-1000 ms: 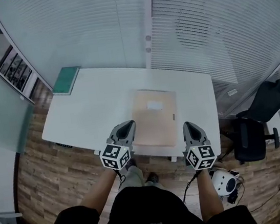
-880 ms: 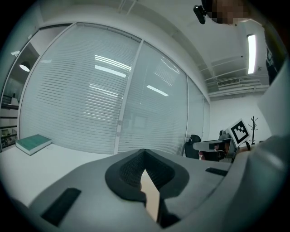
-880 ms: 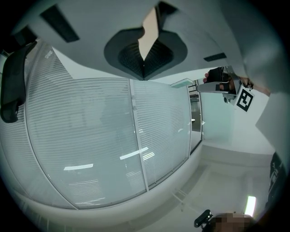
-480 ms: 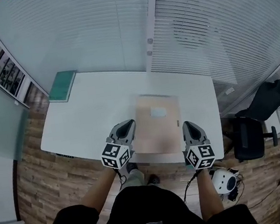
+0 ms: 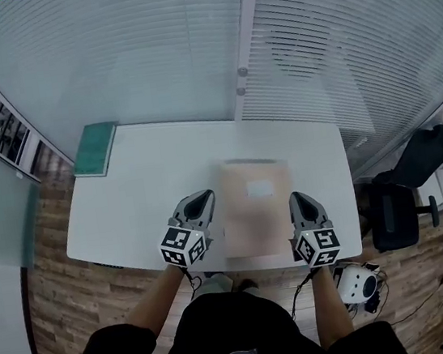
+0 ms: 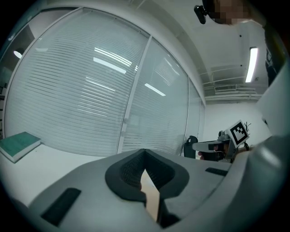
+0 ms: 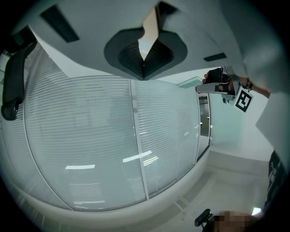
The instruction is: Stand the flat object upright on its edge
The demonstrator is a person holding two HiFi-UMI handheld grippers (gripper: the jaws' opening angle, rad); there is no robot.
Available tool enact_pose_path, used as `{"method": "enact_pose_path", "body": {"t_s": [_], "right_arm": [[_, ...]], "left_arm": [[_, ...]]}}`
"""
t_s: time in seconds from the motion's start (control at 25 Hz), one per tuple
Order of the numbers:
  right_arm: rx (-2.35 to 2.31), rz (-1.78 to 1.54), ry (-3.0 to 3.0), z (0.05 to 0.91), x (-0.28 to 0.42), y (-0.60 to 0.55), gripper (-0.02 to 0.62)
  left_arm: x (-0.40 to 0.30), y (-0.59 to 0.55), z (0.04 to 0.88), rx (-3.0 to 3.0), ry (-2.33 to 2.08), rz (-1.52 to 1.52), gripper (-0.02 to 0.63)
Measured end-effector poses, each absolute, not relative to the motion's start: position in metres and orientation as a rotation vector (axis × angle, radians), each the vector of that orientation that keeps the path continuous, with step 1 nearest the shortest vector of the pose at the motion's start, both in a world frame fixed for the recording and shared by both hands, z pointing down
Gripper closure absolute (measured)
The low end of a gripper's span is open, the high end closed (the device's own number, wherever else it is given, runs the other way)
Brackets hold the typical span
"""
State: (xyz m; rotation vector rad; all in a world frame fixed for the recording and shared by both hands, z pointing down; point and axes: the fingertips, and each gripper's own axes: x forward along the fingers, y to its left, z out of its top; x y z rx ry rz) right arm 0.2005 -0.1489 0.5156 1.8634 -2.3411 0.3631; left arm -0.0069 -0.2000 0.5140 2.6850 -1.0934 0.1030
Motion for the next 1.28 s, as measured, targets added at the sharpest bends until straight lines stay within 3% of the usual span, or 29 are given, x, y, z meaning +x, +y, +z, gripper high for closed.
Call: {"method": "enact_pose_path", "body": {"t_s": [1.28], "right_arm": [[1.669,0.445,-2.408,0.551,0.250,-0.163,0.574]], "left_arm": [[0.028,-0.193,0.551,2.555,-1.234,0.204,0.587]]}}
